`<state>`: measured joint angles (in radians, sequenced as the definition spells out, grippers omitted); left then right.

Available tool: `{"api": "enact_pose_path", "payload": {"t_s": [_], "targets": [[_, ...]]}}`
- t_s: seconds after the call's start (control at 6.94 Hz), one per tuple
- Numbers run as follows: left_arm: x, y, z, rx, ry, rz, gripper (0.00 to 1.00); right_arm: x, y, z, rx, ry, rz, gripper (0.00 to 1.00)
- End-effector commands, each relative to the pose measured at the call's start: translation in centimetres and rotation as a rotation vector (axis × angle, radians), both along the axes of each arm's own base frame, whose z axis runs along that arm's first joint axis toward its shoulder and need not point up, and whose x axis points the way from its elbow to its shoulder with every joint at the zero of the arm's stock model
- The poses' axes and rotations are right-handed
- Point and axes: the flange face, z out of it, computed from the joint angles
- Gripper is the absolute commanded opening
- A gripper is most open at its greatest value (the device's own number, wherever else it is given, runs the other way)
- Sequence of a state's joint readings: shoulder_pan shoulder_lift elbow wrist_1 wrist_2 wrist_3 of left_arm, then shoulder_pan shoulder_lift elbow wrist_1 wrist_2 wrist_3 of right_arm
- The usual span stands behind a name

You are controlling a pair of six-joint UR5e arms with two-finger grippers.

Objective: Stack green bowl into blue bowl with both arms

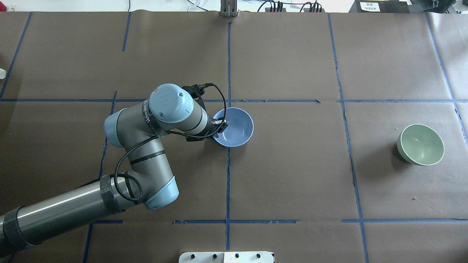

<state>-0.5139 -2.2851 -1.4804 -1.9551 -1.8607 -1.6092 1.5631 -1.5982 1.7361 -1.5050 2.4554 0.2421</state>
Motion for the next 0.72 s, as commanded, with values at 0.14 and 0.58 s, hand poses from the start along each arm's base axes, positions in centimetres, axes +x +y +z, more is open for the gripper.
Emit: {"api": "enact_pose_path", "payload": {"t_s": [0.14, 0.58], "targets": [[-5.8, -1.6, 0.4, -0.039, 0.052, 0.026, 1.0, -3.3, -0.3, -0.8, -0.006, -0.006, -0.016, 1.0], [-18.1, -2.7, -3.4, -0.035, 0.01, 0.078, 1.0, -11.2, 2.4, -0.2, 0.001, -0.031, 0.033, 1.0]]}}
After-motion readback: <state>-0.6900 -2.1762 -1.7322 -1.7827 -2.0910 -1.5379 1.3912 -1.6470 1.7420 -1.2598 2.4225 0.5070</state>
